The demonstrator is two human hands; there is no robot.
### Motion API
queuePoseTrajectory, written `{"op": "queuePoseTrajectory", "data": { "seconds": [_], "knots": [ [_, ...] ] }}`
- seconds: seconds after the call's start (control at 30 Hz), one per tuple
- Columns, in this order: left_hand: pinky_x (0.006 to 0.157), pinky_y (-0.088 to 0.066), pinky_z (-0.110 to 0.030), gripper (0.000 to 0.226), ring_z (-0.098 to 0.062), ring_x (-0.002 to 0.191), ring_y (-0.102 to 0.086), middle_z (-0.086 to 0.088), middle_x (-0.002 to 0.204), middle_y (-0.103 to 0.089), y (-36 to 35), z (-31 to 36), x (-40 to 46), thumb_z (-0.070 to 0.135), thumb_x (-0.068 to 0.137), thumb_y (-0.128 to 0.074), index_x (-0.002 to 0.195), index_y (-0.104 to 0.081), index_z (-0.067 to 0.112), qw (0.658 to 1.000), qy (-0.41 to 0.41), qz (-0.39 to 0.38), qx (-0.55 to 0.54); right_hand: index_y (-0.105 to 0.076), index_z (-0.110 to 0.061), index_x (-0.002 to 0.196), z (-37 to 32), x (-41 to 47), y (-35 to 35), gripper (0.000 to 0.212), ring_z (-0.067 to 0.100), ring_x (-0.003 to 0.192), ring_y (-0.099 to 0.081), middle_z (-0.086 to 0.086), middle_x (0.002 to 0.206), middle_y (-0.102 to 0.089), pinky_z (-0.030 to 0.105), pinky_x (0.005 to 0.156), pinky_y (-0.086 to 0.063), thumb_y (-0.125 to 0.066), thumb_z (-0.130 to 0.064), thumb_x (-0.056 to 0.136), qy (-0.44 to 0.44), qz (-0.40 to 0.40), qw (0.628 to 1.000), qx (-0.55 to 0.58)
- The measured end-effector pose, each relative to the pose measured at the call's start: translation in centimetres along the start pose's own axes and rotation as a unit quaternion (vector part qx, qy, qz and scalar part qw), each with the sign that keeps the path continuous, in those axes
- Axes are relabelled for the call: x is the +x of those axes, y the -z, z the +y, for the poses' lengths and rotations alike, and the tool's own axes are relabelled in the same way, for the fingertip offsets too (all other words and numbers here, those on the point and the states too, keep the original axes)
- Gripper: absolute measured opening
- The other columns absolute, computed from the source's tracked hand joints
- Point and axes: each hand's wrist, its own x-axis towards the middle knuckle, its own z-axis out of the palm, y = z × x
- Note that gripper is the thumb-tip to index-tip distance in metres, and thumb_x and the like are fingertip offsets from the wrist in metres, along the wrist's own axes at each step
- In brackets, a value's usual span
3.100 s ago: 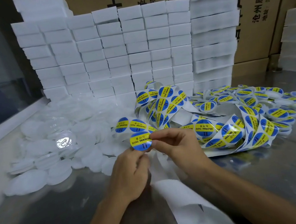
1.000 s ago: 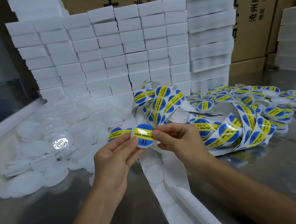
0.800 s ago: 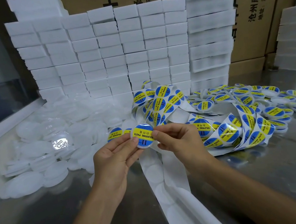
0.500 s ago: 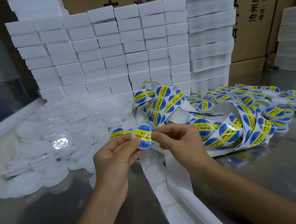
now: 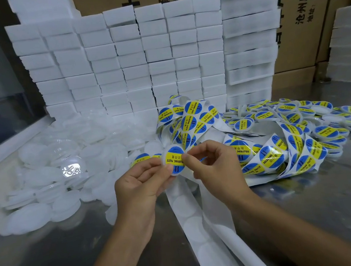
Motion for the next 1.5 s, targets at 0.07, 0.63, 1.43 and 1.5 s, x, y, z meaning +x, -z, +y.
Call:
{"op": "queuePoseTrajectory", "data": {
  "seconds": [0.07, 0.63, 1.43, 1.5],
  "knots": [
    [0.068, -0.059, -0.028, 0.014, -0.027, 0.078, -0.074, -0.015, 0.080, -0.074, 0.0, 0.0, 0.1, 0.011, 0.053, -0.080, 0.065, -0.074, 0.015, 0.999, 0.016, -0.010, -0.030, -0.069, -0.027, 0.095, 0.1, -0.2, -0.2, 0.015, 0.025, 0.063, -0.066, -0.006, 0.087, -0.070, 0.046, 0.060, -0.060, -0.078, -0.027, 0.082, 0.005, -0.016, 1.000, -0.003],
    [0.068, -0.058, -0.026, 0.004, -0.022, 0.078, -0.074, -0.015, 0.081, -0.074, 0.1, -0.6, 0.1, 0.009, 0.067, -0.068, 0.068, -0.071, 0.010, 0.992, 0.065, -0.094, -0.056, -0.069, -0.019, 0.085, 0.0, -0.5, -0.5, 0.023, 0.005, 0.057, -0.058, -0.007, 0.064, -0.065, 0.021, 0.055, -0.048, -0.077, -0.040, 0.080, 0.028, -0.043, 0.999, 0.003],
    [0.056, -0.056, -0.026, 0.018, -0.023, 0.069, -0.072, -0.014, 0.081, -0.075, 0.4, -0.3, 0.1, 0.014, 0.072, -0.068, 0.083, -0.060, 0.004, 0.985, -0.030, -0.121, 0.118, -0.054, -0.018, 0.082, 0.8, -0.2, 0.1, 0.021, 0.012, 0.051, -0.060, 0.008, 0.061, -0.065, 0.027, 0.051, -0.048, -0.060, -0.032, 0.096, 0.059, -0.033, 0.995, -0.072],
    [0.056, -0.056, -0.025, 0.015, -0.027, 0.068, -0.071, -0.016, 0.081, -0.074, 0.4, -0.3, 0.2, 0.014, 0.076, -0.066, 0.086, -0.060, 0.004, 0.991, -0.019, -0.087, 0.101, -0.056, -0.026, 0.096, 0.8, -0.2, 0.2, 0.005, 0.006, 0.052, -0.061, 0.002, 0.063, -0.067, 0.020, 0.053, -0.047, -0.061, -0.024, 0.097, 0.079, -0.082, 0.992, -0.045]
  ]
}}
